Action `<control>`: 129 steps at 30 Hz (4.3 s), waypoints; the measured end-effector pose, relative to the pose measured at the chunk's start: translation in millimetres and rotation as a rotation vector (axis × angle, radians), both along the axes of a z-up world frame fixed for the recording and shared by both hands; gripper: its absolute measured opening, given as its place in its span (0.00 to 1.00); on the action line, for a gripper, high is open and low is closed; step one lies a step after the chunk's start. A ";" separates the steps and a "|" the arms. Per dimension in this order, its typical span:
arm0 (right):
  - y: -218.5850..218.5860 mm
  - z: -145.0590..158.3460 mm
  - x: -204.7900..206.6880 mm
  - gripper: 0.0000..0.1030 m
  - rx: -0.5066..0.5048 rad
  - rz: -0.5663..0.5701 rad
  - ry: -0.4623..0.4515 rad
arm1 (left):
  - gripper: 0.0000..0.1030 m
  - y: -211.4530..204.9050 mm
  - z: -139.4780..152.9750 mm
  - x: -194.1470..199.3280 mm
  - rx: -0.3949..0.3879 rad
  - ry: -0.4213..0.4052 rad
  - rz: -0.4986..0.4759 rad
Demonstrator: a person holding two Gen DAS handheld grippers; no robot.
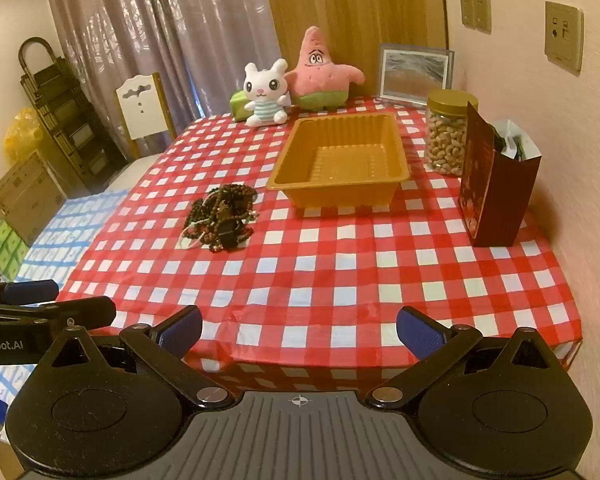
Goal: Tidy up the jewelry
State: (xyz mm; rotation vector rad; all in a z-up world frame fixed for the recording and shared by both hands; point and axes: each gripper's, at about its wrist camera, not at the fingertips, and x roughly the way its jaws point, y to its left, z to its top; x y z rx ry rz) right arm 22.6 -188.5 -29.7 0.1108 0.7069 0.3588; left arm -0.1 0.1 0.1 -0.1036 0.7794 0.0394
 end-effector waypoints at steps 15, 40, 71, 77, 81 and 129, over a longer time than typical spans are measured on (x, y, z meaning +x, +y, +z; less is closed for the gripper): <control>-1.1 1.7 -0.7 1.00 -0.002 -0.001 -0.004 | 0.93 0.1 0.0 -0.1 -0.003 -0.005 -0.001; 3.0 2.8 0.5 1.00 -0.003 0.000 -0.007 | 0.93 -0.1 0.0 -0.2 -0.001 -0.008 0.000; 9.2 4.4 2.1 1.00 -0.003 -0.001 -0.008 | 0.93 -0.1 0.0 -0.2 -0.003 -0.010 -0.001; 8.7 5.7 3.2 1.00 -0.004 -0.002 -0.009 | 0.93 0.0 -0.1 0.1 -0.003 -0.012 -0.001; 10.5 7.2 7.1 1.00 -0.003 -0.005 -0.011 | 0.93 2.6 1.5 1.2 -0.002 -0.013 -0.003; -19.7 -64.6 160.3 0.72 -0.032 -0.120 -0.053 | 0.85 57.7 -82.1 129.6 0.006 0.037 0.126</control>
